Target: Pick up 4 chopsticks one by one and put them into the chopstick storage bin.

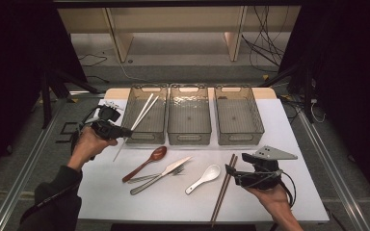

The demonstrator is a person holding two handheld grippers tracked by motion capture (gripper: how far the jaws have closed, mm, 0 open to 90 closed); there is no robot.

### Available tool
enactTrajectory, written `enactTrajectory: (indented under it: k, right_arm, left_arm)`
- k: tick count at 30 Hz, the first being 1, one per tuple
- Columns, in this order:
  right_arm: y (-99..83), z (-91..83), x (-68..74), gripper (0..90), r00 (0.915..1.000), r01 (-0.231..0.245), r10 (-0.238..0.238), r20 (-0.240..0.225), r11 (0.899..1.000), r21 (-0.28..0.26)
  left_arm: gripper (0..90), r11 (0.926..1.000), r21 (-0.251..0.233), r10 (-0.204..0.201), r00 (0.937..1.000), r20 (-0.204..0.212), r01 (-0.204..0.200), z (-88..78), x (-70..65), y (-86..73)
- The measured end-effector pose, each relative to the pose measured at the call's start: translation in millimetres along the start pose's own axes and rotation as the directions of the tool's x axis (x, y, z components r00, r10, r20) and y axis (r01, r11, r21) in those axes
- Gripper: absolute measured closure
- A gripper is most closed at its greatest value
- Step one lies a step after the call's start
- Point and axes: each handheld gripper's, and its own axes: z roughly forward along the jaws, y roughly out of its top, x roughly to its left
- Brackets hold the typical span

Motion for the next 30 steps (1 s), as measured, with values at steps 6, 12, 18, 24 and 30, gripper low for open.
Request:
enactTrajectory:
  k: [6,12,18,24,30]
  right_arm:
    - [0.0,0.0,-0.2,26.3,1.0000,-0.001,0.001,-0.001,1.000,0.000]
    - [-0.1,0.1,-0.2,26.3,1.0000,0.000,0.000,-0.003,1.000,0.001]
    - [0.0,0.1,0.0,26.3,1.0000,0.000,0.000,-0.004,1.000,0.002]
    - [-0.1,0.1,-0.4,26.3,1.0000,0.000,0.000,-0.005,1.000,0.000]
    - [0.0,-0.1,-0.2,26.2,1.0000,0.001,-0.001,-0.006,1.000,-0.001]
  left_arm:
    - [84.9,0.9996,-0.026,-0.007,0.9999,-0.015,0.007,0.3,6.0,14.1]
    - [84.9,0.9976,-0.065,-0.023,0.9993,-0.029,0.021,0.7,16.7,26.6]
    - [84.9,0.9964,-0.078,-0.036,0.9984,-0.043,0.033,4.1,24.6,38.4]
    - [84.9,0.9950,-0.093,-0.040,0.9979,-0.051,0.035,6.0,28.9,51.1]
    - [84.9,0.9948,-0.096,-0.038,0.9976,-0.059,0.032,10.4,29.8,62.9]
